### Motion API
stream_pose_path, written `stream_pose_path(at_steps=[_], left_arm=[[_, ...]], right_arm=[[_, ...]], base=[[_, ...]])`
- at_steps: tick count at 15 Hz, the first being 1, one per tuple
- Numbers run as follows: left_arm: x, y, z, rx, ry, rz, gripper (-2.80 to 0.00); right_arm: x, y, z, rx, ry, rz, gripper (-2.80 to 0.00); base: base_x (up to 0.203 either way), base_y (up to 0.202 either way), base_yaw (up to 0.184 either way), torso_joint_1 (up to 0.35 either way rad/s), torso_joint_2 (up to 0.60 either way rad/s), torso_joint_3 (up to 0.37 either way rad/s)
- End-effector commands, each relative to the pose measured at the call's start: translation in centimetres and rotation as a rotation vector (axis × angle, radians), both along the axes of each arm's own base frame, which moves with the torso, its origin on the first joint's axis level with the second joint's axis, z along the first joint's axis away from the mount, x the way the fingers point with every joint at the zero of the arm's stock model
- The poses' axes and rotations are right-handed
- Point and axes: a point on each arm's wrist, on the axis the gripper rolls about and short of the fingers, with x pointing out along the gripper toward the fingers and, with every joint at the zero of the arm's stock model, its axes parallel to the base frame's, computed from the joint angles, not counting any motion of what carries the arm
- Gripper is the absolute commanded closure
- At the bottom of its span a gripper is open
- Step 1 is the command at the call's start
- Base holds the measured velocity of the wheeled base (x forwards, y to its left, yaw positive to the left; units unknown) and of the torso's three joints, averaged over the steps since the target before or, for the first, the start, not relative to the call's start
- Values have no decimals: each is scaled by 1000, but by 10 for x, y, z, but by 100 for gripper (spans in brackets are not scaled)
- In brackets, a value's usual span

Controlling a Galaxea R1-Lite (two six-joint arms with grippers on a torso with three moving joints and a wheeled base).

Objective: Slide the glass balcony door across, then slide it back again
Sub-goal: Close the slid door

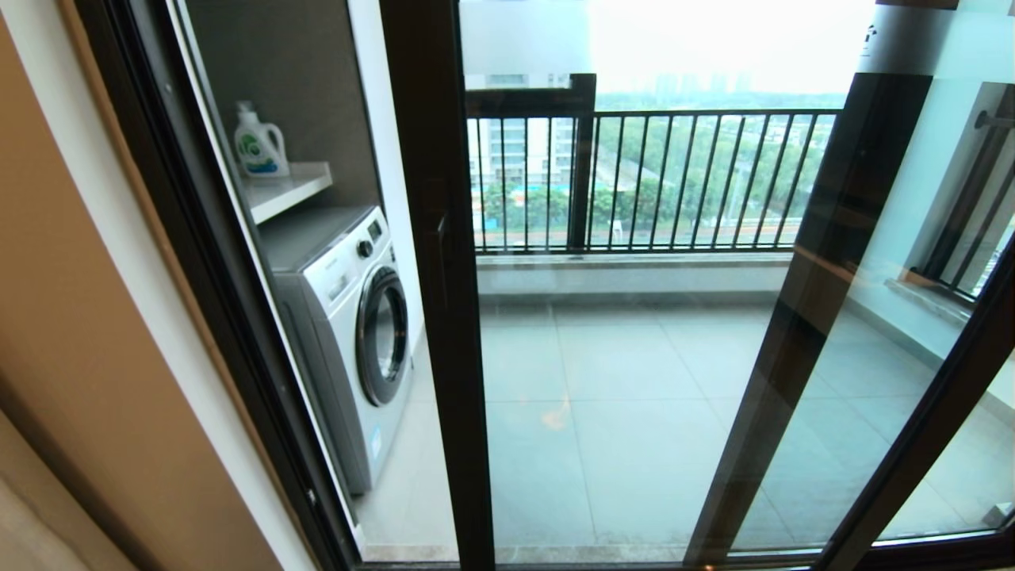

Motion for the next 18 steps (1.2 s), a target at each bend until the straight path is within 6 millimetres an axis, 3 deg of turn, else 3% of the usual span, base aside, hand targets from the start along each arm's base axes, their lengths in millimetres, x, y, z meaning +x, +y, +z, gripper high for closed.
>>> stream_pose_path(at_steps=[1, 3, 5, 7, 18], left_arm=[[0, 0, 0, 0, 2, 1, 0], [0, 0, 0, 0, 1, 0, 0], [0, 0, 0, 0, 1, 0, 0], [0, 0, 0, 0, 1, 0, 0], [1, 0, 2, -23, -25, 5, 0]], right_arm=[[8, 2, -35, 11, 14, 74, 0], [38, 3, -75, -38, 50, 108, 0], [51, 2, -101, -33, 71, 105, 0], [52, 2, -97, 108, 21, 80, 0], [51, 2, -96, 139, 10, 67, 0]], base=[[0, 0, 0, 0, 0, 0], [0, 0, 0, 0, 0, 0], [0, 0, 0, 0, 0, 0], [0, 0, 0, 0, 0, 0], [0, 0, 0, 0, 0, 0]])
